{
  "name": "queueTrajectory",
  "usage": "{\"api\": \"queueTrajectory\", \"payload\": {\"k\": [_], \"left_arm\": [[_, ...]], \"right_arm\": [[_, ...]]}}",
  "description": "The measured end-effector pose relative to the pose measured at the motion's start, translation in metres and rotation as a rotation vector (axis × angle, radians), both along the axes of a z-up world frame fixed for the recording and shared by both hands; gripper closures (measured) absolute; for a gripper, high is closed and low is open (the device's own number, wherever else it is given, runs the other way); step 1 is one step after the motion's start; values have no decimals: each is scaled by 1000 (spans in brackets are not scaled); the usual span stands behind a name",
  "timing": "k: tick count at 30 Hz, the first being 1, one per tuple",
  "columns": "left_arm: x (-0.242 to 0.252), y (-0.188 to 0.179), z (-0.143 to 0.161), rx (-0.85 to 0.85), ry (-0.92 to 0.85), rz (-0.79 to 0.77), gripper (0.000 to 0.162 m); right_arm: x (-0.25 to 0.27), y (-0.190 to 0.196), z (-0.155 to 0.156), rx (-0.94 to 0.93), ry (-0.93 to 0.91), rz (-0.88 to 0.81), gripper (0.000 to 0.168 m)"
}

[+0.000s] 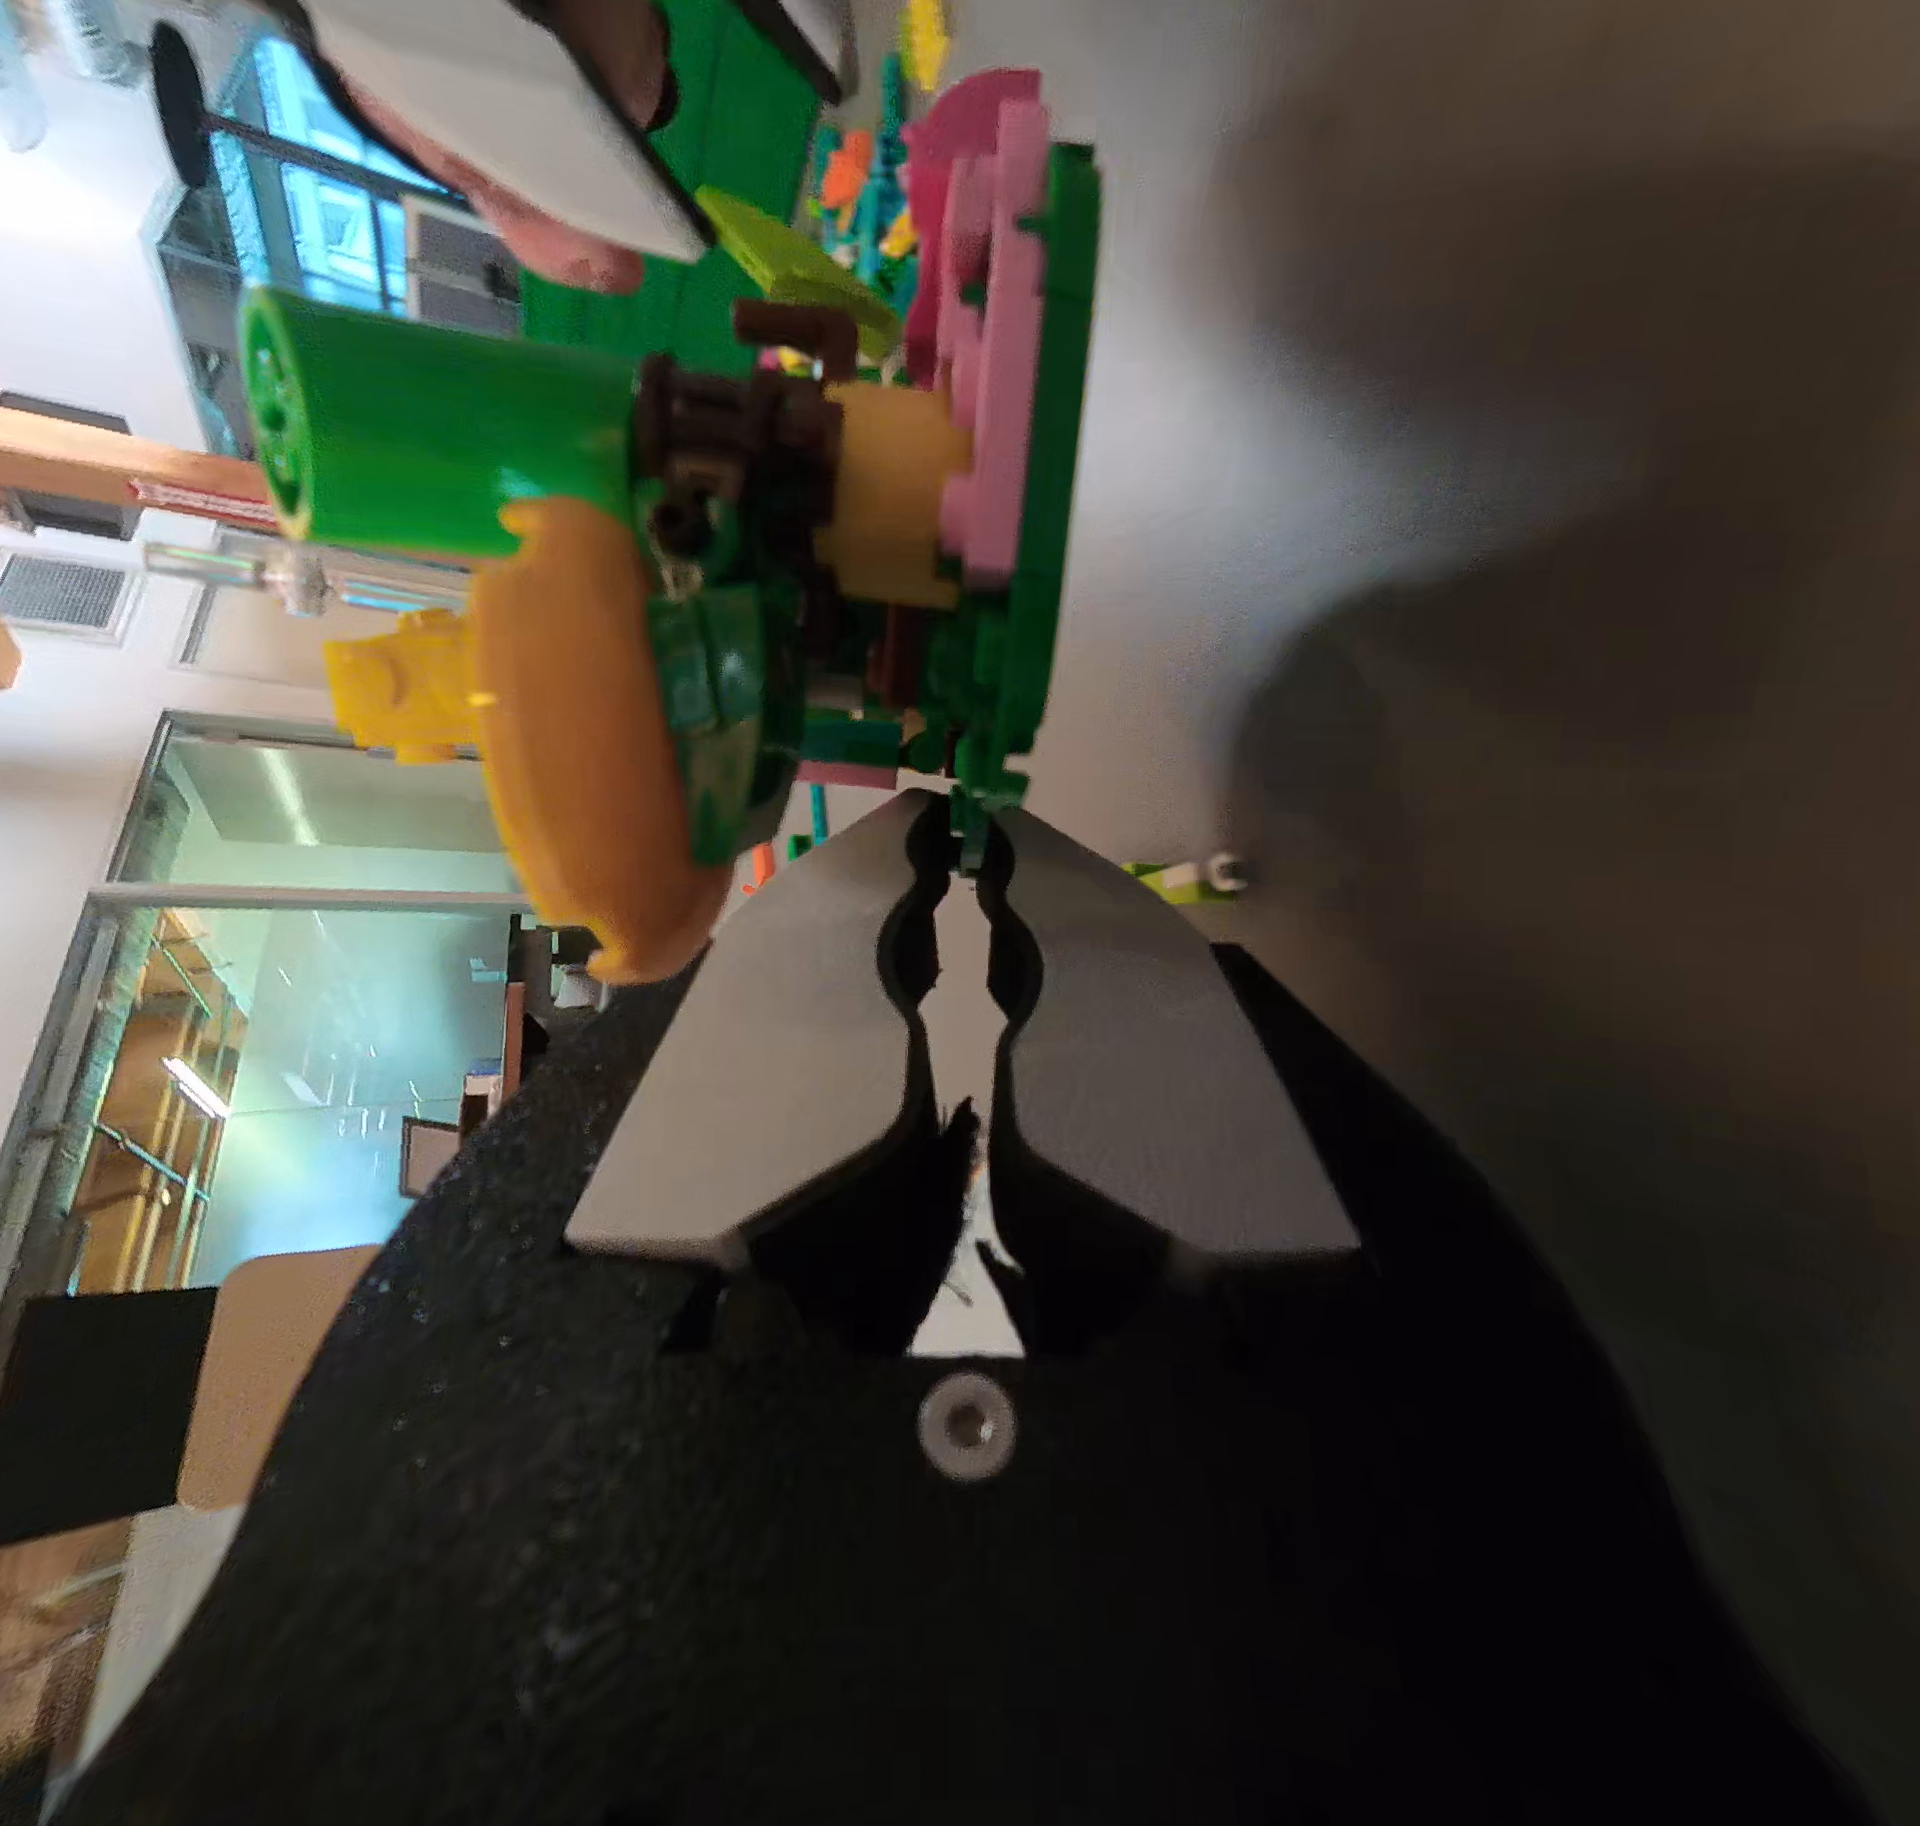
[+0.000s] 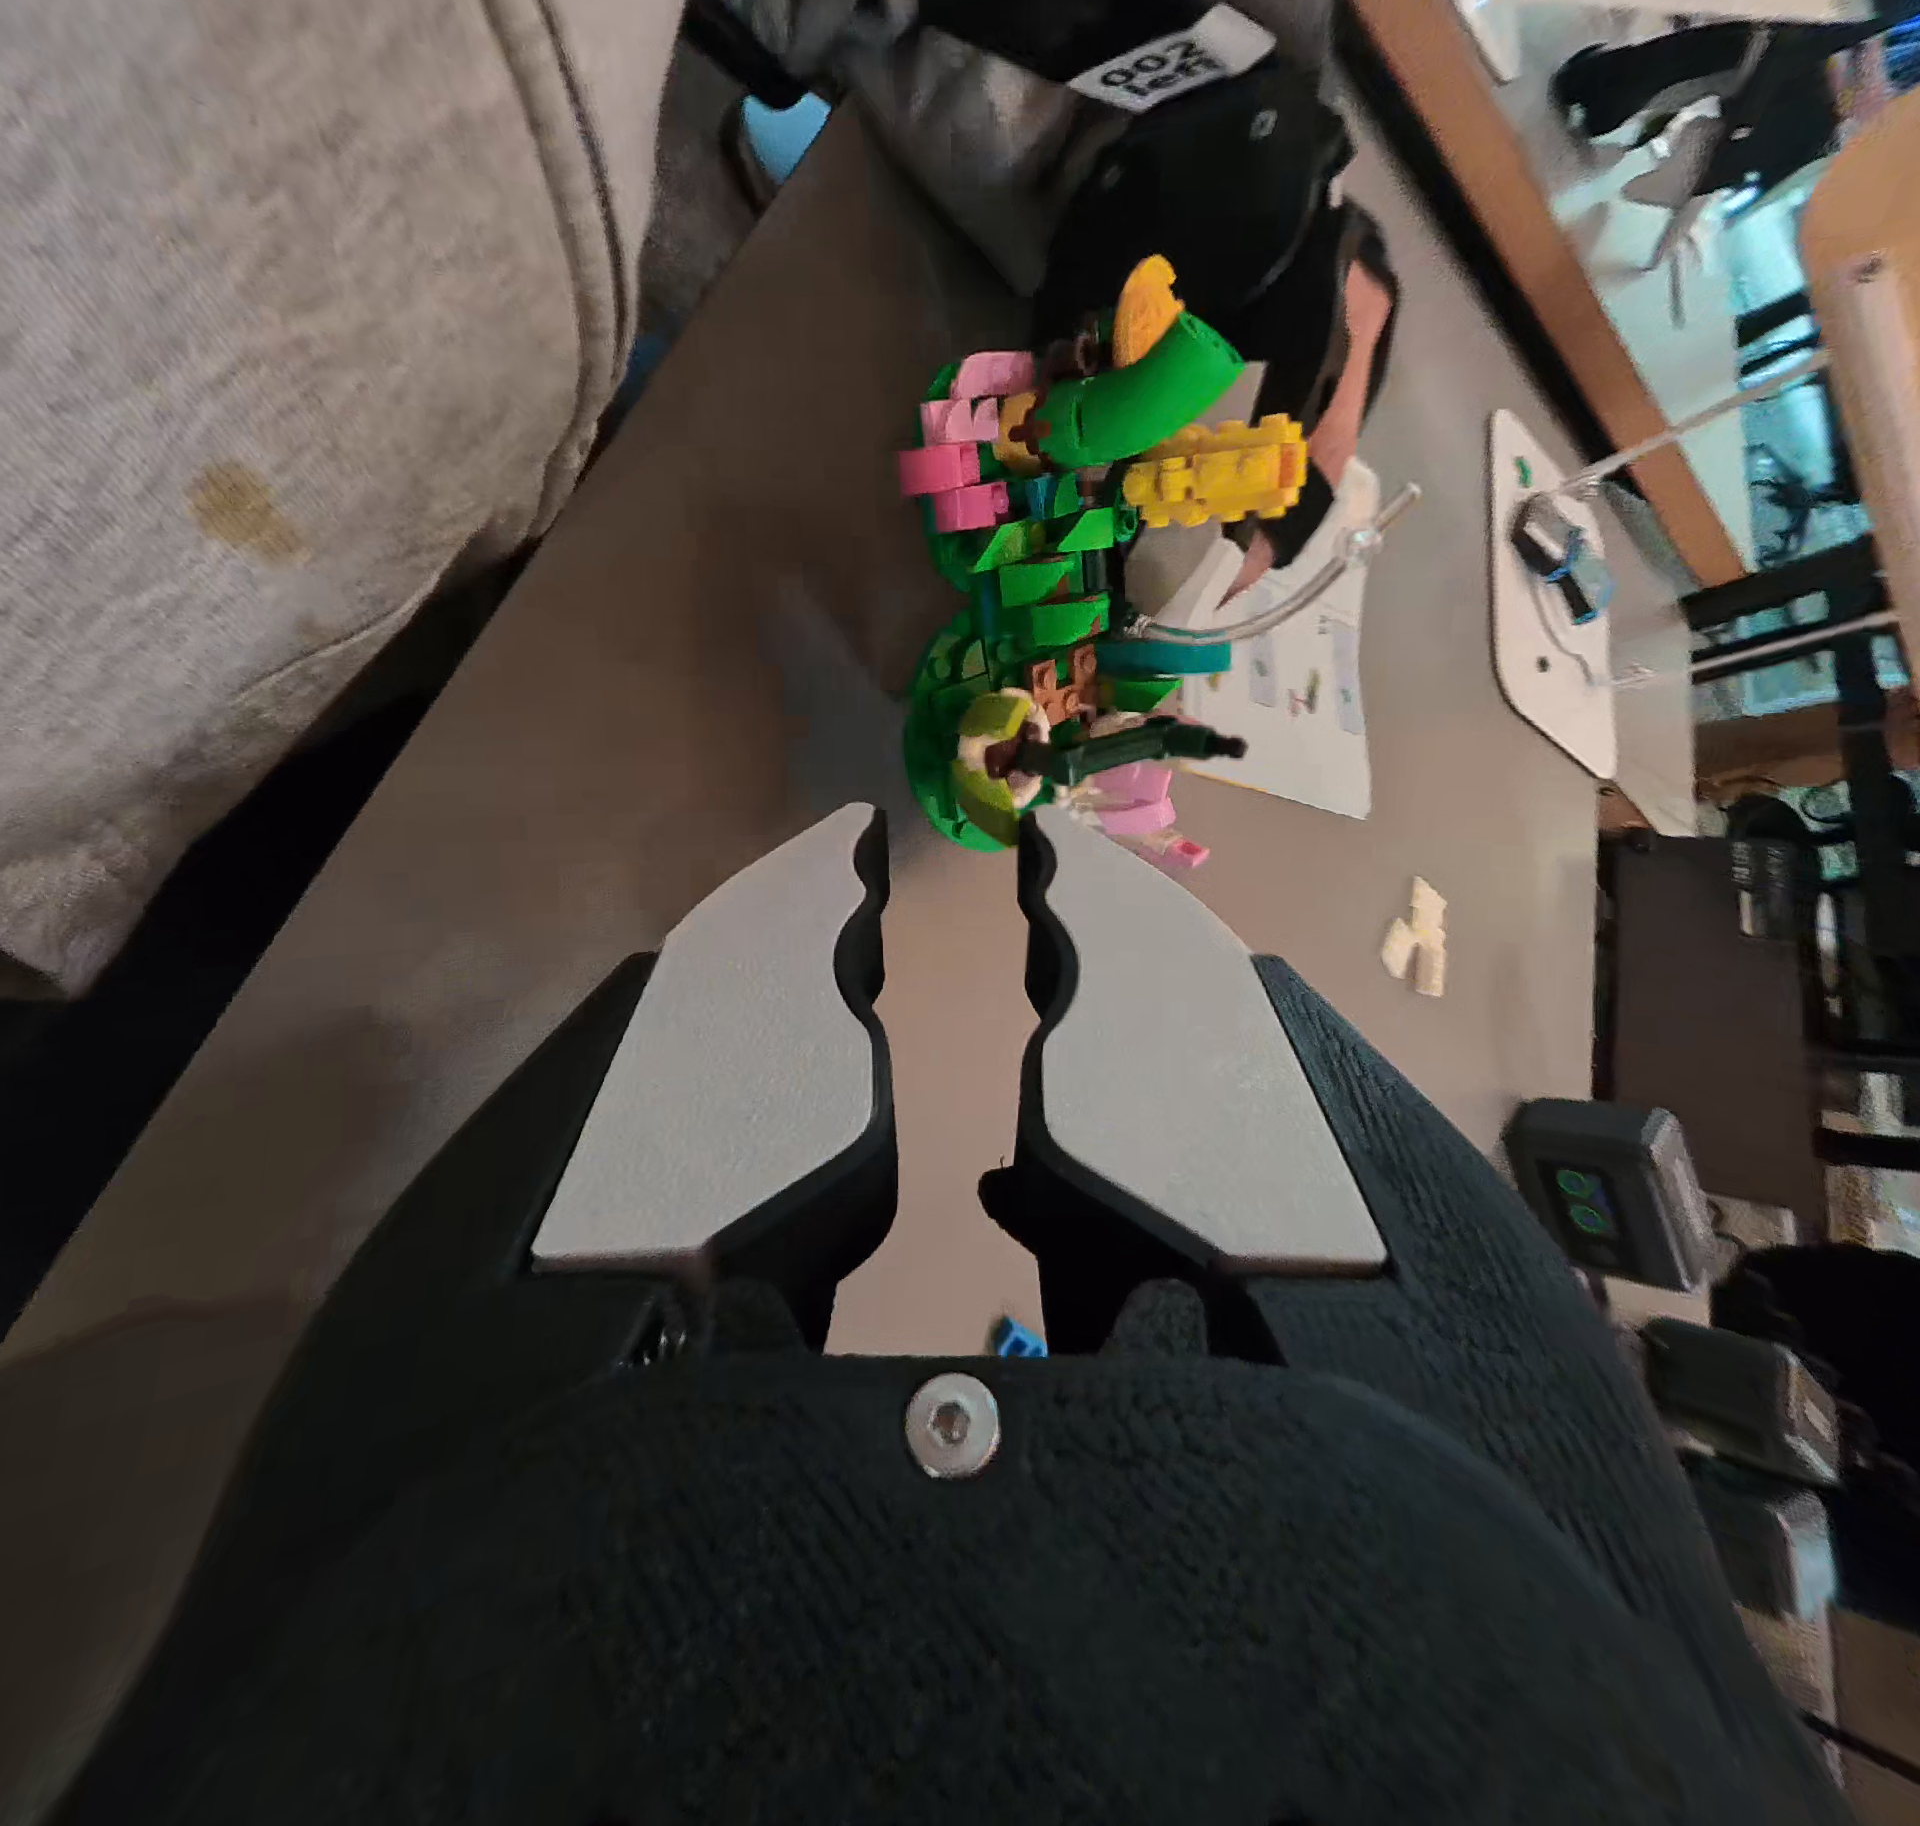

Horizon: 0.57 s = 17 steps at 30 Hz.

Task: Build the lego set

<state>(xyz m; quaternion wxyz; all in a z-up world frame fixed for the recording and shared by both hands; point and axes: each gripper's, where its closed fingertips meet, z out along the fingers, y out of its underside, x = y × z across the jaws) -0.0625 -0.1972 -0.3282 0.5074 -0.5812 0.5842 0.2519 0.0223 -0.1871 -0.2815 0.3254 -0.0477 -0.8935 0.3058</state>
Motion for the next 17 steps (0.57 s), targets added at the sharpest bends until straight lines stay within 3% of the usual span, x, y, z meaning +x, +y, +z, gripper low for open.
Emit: {"api": "queueTrajectory", "payload": {"k": [1,6,11,17], "left_arm": [[-3,1,4,9,-29,9,157],[-34,5,25,85,-156,98,157],[-69,4,50,204,-273,186,158],[-81,2,49,209,-301,204,157]], "right_arm": [[1,2,6,-13,9,-11,146],[-4,11,13,-39,27,-67,145],[-29,-5,-26,-102,-100,-111,140],[-69,-12,-56,-86,-143,-119,135]]}}
